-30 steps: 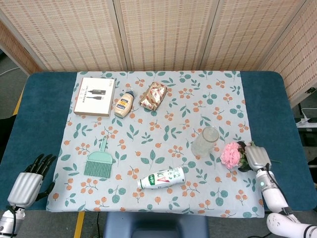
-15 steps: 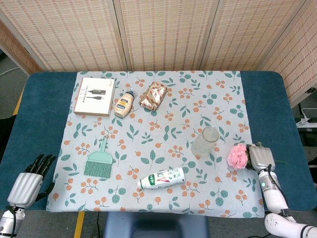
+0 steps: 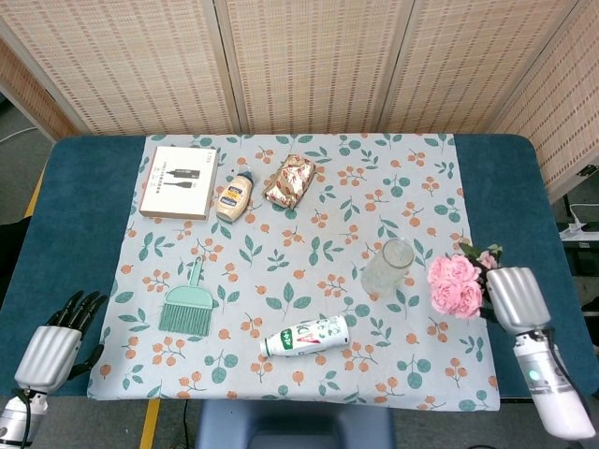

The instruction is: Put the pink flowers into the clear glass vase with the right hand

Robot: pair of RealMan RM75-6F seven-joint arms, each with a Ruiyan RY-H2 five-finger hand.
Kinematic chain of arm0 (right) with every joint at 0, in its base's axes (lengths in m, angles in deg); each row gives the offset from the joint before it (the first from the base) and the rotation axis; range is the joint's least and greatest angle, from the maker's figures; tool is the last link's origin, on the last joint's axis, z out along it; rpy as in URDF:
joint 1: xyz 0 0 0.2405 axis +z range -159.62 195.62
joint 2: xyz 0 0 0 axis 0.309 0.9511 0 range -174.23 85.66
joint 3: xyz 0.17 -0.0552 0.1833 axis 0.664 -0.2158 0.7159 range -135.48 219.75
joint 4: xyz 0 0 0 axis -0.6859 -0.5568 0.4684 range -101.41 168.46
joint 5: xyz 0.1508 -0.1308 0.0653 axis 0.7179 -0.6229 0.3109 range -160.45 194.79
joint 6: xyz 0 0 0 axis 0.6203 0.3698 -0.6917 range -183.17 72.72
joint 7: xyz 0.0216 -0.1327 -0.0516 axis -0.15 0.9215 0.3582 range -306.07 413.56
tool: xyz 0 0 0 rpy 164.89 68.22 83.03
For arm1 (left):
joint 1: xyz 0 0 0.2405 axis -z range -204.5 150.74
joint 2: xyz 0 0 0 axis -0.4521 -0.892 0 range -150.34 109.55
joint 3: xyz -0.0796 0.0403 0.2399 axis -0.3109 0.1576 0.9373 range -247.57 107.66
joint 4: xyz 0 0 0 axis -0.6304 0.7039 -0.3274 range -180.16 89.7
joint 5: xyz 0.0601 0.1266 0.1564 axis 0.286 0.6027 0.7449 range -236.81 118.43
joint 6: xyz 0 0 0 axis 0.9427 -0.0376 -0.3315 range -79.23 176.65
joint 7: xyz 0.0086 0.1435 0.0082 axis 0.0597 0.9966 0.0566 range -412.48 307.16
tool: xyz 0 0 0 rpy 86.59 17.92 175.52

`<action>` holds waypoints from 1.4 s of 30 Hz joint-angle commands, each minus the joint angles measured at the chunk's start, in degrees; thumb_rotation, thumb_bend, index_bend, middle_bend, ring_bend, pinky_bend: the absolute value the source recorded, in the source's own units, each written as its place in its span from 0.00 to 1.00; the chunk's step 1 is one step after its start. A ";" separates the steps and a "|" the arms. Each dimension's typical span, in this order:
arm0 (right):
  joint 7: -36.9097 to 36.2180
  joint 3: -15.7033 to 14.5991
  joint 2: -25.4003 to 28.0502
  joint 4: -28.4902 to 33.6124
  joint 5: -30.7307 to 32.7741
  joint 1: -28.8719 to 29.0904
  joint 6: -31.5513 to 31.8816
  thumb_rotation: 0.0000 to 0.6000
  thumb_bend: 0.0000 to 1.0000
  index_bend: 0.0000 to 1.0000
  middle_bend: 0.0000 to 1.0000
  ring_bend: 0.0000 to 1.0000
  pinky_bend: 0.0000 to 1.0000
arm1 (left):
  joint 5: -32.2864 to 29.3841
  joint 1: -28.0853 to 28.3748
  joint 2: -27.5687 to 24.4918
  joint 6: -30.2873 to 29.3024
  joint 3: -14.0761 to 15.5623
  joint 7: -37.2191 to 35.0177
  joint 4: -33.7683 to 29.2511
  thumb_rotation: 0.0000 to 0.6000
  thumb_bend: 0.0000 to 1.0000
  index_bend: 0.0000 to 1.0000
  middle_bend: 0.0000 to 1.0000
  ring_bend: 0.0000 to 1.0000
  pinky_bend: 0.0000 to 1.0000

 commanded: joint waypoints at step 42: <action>-37.97 7.08 6.75 9.51 2.68 9.71 -12.78 1.00 0.58 0.93 1.00 0.98 0.89 | -0.19 0.06 0.07 0.46 0.09 0.67 -0.15 1.00 0.35 0.07 0.08 0.01 0.28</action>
